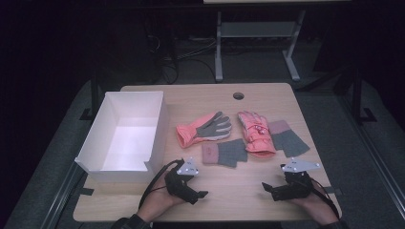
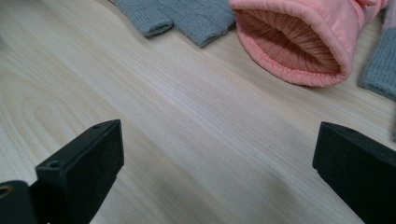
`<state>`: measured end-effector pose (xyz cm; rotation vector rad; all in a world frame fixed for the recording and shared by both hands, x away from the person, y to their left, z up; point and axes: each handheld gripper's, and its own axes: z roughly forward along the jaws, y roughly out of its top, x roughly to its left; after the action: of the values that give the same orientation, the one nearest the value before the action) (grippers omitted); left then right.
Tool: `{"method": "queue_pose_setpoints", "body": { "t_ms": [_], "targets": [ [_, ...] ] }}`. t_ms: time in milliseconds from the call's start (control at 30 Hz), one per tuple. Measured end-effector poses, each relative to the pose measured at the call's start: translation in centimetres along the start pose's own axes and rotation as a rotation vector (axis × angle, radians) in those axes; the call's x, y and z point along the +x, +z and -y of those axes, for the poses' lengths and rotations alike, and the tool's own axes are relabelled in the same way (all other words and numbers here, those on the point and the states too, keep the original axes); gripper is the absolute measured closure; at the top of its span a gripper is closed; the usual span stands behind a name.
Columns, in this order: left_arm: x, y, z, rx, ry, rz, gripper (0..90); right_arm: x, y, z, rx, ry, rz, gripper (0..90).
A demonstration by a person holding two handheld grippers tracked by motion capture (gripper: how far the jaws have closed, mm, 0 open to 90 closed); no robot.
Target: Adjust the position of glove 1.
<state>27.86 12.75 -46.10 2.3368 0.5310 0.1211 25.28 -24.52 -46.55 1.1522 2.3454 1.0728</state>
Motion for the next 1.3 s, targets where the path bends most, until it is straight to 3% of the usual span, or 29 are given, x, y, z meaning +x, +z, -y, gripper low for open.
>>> {"method": "queue_pose_setpoints", "body": {
  "t_ms": [233,300,333,367,500,533,567,600,667,700,733,867,1000,1300],
  "targets": [
    [0.3,0.1,-0.1,0.008,-0.026,0.014,14.7,0.1,0.1,0.1,0.007,0.004,-0.008,1.6],
    [0.2,0.1,-0.2,0.003,-0.024,0.01,19.3,0.0,0.1,0.0,0.006,0.013,-0.008,1.6],
    [0.2,0.0,-0.3,0.024,-0.018,0.016,21.3,-0.1,0.1,0.1,0.007,0.019,-0.009,1.6],
    [0.1,0.1,-0.4,0.02,-0.033,0.023,22.8,-0.2,0.1,0.1,0.015,0.029,-0.01,1.6],
    [-0.3,-0.1,-0.8,0.009,-0.032,0.017,38.5,-0.1,0.0,0.2,0.024,0.037,-0.001,1.6],
    [-0.2,-0.3,-0.9,0.014,-0.017,0.014,38.5,-0.1,-0.1,0.1,0.022,0.03,0.0,1.6],
    [-0.3,-0.4,-1.1,-0.004,-0.03,0.013,42.4,0.1,-0.1,0.1,0.022,0.039,0.0,1.6],
    [-0.3,-0.5,-1.4,-0.003,-0.019,0.017,51.9,0.2,-0.1,0.1,0.018,0.032,0.0,1.6],
    [-0.3,-0.4,-1.5,-0.01,-0.028,0.016,61.5,0.2,-0.1,0.1,0.018,0.032,-0.002,1.6],
    [-0.3,-0.4,-1.7,-0.008,-0.026,0.017,61.5,0.2,-0.1,0.1,0.018,0.032,-0.002,1.6],
    [-0.2,-0.4,-2.1,0.0,-0.02,0.023,72.8,0.1,0.0,0.0,0.02,0.035,-0.004,1.6],
    [0.0,-0.2,-2.5,-0.005,-0.046,0.034,88.3,0.0,0.1,0.0,0.023,0.038,-0.008,1.6],
    [0.5,-0.1,-2.9,0.004,-0.046,0.027,89.6,0.2,0.0,0.0,0.018,0.036,-0.01,1.6],
    [2.3,-0.1,-4.9,-0.032,-0.052,-0.037,89.6,0.1,0.1,0.0,0.021,0.037,-0.012,1.6]
  ]
}}
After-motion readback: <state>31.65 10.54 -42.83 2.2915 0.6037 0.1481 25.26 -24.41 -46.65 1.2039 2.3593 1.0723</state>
